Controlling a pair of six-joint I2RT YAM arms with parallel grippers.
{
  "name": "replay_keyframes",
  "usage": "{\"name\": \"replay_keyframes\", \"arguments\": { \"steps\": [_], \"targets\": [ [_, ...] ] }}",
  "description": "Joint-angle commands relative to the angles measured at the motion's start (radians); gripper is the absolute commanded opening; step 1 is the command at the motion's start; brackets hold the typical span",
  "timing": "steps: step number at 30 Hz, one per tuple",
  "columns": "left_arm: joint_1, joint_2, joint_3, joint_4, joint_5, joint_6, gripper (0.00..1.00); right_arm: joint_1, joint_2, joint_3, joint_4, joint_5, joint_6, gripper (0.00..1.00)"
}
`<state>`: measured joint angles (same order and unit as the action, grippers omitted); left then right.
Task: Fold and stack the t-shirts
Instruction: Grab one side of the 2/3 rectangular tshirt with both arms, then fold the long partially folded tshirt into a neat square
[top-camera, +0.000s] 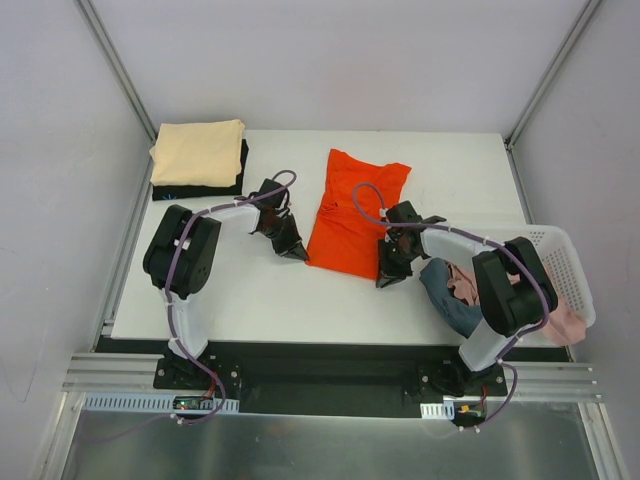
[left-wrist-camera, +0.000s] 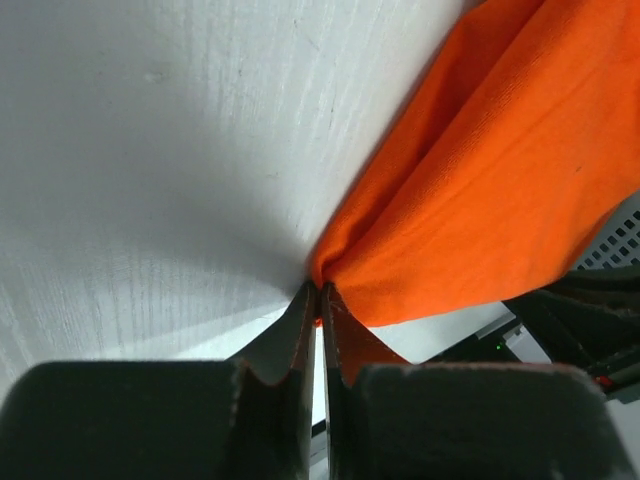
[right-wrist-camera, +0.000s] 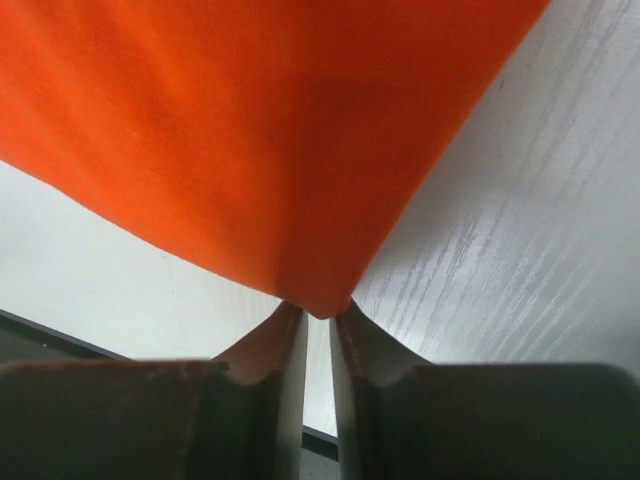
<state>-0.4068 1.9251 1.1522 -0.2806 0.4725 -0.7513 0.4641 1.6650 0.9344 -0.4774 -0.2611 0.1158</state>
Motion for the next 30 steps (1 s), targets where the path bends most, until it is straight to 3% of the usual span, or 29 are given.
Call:
{"name": "replay_keyframes", "arguments": {
  "steps": [1, 9, 23, 30],
  "targets": [
    [-0.010, 0.037, 0.026, -0.011, -0.009, 0.003, 0.00, 0.004, 0.059, 0.024, 0.066, 0.008, 0.004, 0.02],
    [-0.010, -0.044, -0.028, 0.003, -0.051, 0.007, 0.00, 0.004, 0.012, -0.002, 0.088, -0.006, -0.044, 0.01],
    [-0.013, -0.129, -0.089, 0.017, -0.006, -0.010, 0.00, 0.036, -0.108, -0.046, 0.088, -0.036, -0.132, 0.01],
    [-0.026, -0.357, -0.264, 0.015, 0.017, -0.037, 0.00, 0.165, -0.241, -0.098, -0.004, -0.119, -0.139, 0.00]
  ]
}}
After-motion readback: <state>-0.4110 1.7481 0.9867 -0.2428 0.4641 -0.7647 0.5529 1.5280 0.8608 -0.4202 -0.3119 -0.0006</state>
